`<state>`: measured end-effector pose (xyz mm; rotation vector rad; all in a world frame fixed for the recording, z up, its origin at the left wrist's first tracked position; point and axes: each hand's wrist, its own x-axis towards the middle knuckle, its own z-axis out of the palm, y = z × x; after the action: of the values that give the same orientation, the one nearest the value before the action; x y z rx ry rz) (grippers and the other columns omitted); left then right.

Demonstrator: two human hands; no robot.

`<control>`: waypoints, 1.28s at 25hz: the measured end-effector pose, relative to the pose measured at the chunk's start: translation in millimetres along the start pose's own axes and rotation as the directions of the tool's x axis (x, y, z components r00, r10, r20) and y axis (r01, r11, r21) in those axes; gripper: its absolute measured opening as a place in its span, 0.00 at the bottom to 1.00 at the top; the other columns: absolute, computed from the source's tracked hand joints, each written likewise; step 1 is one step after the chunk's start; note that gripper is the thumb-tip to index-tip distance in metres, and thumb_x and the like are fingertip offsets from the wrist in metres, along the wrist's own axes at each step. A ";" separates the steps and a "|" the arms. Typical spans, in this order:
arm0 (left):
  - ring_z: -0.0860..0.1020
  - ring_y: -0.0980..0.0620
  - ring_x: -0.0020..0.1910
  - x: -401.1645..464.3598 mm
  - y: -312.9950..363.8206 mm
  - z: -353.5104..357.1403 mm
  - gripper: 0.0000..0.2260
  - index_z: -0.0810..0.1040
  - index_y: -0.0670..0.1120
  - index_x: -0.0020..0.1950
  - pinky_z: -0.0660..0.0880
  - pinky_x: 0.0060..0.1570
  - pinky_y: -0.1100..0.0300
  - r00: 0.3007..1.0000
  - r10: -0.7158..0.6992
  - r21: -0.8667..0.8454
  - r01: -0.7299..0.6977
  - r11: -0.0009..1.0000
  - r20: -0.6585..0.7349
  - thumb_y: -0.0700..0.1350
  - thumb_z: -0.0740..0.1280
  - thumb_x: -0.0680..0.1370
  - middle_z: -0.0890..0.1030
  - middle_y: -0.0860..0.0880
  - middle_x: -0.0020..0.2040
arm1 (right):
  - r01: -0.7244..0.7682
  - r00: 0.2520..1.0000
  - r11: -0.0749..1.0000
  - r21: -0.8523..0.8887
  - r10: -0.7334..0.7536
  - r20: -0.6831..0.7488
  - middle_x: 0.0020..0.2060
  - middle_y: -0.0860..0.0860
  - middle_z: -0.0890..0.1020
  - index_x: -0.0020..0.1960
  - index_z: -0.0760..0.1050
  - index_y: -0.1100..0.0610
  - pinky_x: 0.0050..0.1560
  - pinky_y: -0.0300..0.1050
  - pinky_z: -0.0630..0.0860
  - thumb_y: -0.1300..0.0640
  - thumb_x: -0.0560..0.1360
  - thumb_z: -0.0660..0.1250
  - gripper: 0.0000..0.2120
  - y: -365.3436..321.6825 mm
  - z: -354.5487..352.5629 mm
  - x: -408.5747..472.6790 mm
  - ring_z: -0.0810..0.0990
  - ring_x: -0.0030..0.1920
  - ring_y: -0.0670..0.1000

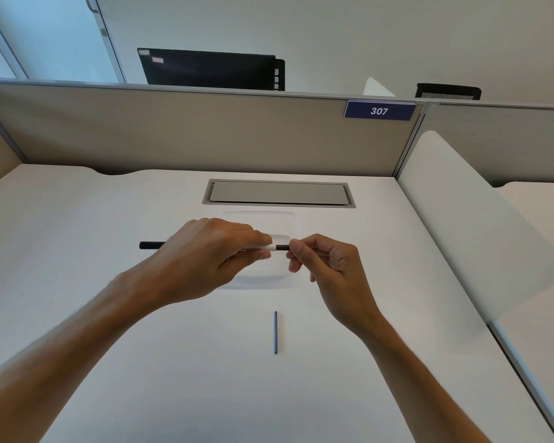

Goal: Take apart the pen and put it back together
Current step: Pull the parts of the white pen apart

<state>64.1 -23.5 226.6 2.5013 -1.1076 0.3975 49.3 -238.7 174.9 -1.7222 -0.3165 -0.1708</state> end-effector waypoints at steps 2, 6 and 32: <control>0.77 0.47 0.34 -0.1 -0.4 -0.2 0.12 0.80 0.48 0.56 0.75 0.31 0.49 1.000 -0.006 -0.015 0.006 1.000 -0.006 0.52 0.61 0.79 0.82 0.52 0.39 | -0.007 1.000 1.000 -0.001 0.007 0.002 0.35 0.50 0.85 0.45 0.82 0.56 0.36 0.36 0.72 0.51 0.78 0.67 0.10 -0.3 -1.6 -0.3 0.82 0.37 0.43; 0.77 0.47 0.35 -1.0 -0.5 -0.5 0.13 0.80 0.48 0.56 0.76 0.31 0.49 1.000 -0.012 -0.023 0.012 1.000 -0.005 0.52 0.61 0.79 0.82 0.53 0.40 | -0.011 1.000 1.000 0.011 0.011 0.006 0.37 0.49 0.86 0.47 0.82 0.53 0.35 0.34 0.73 0.51 0.77 0.69 0.07 -2.1 -1.8 -1.2 0.83 0.39 0.44; 0.76 0.49 0.34 -4.5 -2.0 -0.7 0.12 0.81 0.50 0.56 0.76 0.31 0.49 1.000 -0.029 -0.044 0.029 0.999 0.001 0.52 0.62 0.79 0.82 0.54 0.39 | -0.002 1.000 0.999 0.043 0.001 0.017 0.41 0.45 0.88 0.46 0.86 0.49 0.38 0.33 0.74 0.54 0.73 0.75 0.03 -3.0 -16.0 -2.3 0.84 0.44 0.43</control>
<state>62.6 -19.0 225.0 2.4760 -1.0673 0.3604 47.3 -254.2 179.9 -1.6821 -0.3296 -0.1472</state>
